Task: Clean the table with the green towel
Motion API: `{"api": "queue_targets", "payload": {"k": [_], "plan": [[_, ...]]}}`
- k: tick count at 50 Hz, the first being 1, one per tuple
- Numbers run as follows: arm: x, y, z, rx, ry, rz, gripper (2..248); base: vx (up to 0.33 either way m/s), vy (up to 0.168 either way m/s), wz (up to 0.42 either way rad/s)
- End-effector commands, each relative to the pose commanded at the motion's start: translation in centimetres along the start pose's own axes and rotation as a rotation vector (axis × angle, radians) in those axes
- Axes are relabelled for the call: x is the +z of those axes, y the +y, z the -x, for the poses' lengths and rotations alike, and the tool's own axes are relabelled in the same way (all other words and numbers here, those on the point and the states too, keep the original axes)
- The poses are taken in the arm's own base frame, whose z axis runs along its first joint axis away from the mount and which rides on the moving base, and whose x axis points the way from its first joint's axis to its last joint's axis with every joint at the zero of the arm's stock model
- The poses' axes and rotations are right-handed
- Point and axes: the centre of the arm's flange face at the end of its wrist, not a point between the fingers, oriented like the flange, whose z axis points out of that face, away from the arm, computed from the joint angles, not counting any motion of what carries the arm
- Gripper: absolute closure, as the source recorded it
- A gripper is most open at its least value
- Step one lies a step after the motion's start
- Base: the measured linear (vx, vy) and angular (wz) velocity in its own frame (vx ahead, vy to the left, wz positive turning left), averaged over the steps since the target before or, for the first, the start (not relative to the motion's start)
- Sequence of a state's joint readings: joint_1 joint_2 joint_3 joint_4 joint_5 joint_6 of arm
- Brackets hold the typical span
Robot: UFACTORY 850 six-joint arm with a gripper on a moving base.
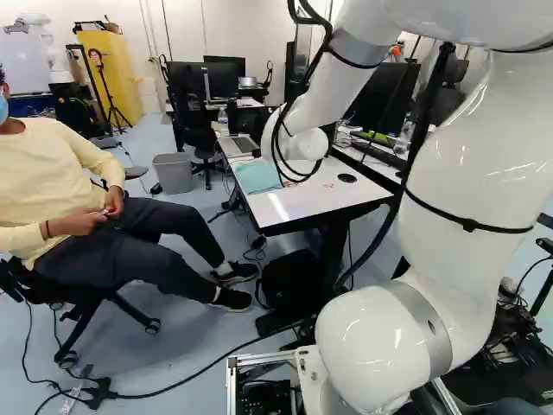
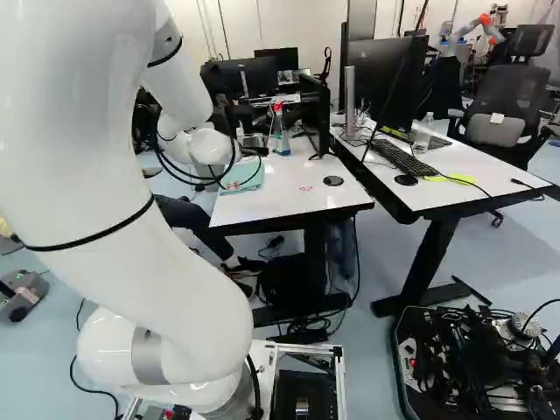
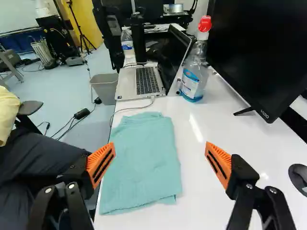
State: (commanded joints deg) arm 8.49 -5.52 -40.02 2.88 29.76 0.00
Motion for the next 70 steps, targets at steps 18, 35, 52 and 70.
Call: {"api": "queue_targets", "payload": {"k": [18,35,52,70], "plan": [[4.2,-1.3,0.2,0.007,-0.027,-0.010,3,0.000,0.000,0.000],[8.0,-2.1,0.5,0.009,-0.020,-0.015,3,0.000,0.000,0.000],[9.5,-2.3,0.8,0.008,-0.028,-0.016,3,0.000,0.000,0.000],[10.5,-2.1,0.5,0.010,-0.023,-0.012,3,0.000,0.000,0.000]]}}
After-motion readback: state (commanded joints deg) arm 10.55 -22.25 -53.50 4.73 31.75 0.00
